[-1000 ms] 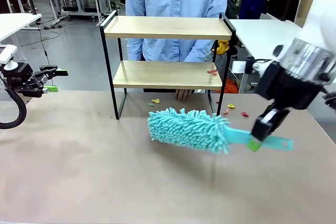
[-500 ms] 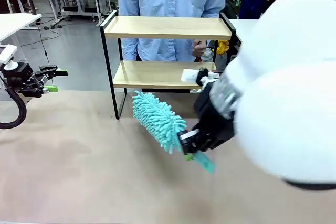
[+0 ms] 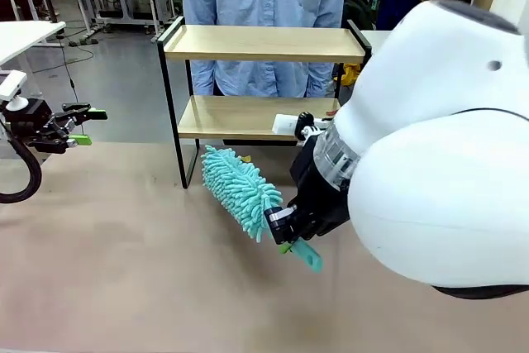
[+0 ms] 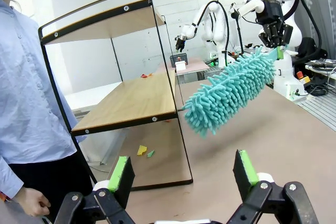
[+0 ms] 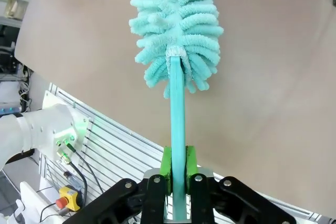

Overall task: Clean the shelf.
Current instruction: Clean the specific section of the Shelf indicated by the human with the Duster.

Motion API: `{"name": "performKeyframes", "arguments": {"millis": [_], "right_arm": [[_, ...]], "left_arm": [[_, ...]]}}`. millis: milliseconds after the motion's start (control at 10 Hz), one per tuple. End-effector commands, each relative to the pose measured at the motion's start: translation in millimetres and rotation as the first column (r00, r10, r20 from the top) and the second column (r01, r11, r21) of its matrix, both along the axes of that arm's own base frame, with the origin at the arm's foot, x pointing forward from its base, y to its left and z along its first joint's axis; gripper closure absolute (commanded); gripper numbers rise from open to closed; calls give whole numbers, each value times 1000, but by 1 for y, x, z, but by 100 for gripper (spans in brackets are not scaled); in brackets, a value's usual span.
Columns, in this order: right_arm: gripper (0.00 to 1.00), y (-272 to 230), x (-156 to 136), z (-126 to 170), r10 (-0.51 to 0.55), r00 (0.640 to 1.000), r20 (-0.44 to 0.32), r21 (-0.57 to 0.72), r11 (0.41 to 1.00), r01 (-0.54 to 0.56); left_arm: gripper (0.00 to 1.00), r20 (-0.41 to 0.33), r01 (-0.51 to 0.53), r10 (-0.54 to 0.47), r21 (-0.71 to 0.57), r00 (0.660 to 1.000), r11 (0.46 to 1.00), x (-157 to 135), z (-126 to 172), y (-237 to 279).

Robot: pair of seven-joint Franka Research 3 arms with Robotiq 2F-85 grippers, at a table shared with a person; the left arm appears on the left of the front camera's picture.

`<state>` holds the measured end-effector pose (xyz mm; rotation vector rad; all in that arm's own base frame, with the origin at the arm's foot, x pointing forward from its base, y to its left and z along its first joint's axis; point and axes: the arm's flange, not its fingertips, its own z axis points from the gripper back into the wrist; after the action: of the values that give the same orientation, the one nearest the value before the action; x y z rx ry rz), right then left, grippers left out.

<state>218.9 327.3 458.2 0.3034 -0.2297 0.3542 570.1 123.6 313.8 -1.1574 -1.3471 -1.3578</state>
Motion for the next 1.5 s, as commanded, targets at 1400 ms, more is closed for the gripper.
{"name": "performKeyframes", "arguments": {"millis": [1400], "right_arm": [[87, 231, 120, -87, -390, 909, 149, 83, 921, 382]], "left_arm": [[0, 4, 3, -3, 0, 1000, 1000, -1, 4, -1]]}}
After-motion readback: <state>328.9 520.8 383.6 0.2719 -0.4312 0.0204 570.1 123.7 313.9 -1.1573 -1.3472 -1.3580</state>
